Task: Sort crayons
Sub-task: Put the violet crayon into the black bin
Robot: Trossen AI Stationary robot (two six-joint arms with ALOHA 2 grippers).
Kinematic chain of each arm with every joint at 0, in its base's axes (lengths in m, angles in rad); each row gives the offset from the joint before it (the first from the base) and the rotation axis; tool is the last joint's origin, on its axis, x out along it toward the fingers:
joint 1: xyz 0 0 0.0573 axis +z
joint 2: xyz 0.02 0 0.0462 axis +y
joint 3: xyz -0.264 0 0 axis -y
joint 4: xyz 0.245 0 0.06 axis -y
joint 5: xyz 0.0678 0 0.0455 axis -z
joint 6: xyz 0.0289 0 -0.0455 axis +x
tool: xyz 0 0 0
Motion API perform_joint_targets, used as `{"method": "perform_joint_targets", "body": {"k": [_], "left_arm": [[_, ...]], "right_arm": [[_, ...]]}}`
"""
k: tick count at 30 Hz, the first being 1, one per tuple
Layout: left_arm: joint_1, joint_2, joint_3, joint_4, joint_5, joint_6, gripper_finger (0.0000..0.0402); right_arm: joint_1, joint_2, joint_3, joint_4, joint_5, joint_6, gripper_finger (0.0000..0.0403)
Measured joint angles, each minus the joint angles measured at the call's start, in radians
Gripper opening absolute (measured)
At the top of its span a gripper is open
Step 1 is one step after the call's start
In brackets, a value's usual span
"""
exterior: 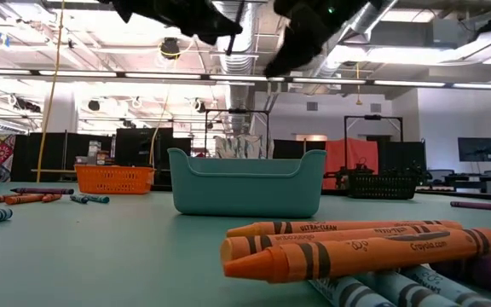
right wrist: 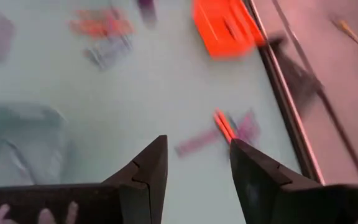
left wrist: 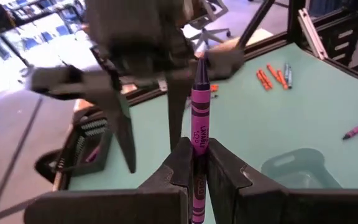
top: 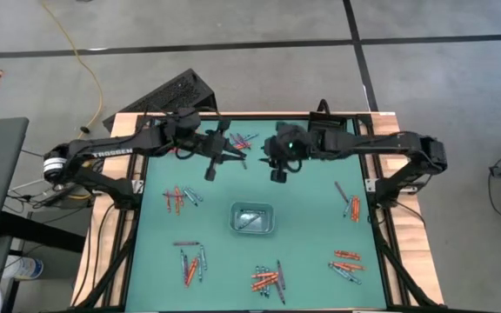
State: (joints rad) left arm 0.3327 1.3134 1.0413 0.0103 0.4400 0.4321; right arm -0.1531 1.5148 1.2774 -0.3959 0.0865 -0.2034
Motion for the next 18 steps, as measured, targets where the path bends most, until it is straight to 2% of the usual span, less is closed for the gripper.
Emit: {"method": "perform_joint_targets", "body": {"k": [2, 4, 14, 18], "left_arm": [[0.004, 0.024, 0.000, 0.026, 0.010, -0.003, 0.0011], [0.004, 0.046, 0.000, 0.046, 0.011, 0.000, 0.0011], [0.023, 0.061, -0.001, 0.106, 0.010, 0.052, 0.0011], [0.042, 0.065, 0.000, 0.178, 0.065, 0.025, 0.0011]], "right_arm": [[-0.008, -0.001, 0.000, 0.069, -0.064, -0.017, 0.0166], [-0.006, -0.001, 0.000, 0.108, -0.076, -0.045, 0.0166], [-0.005, -0.094, 0.000, 0.113, -0.062, -0.106, 0.0166], [0.015, -0.134, 0.000, 0.148, -0.063, -0.121, 0.0166]]}}
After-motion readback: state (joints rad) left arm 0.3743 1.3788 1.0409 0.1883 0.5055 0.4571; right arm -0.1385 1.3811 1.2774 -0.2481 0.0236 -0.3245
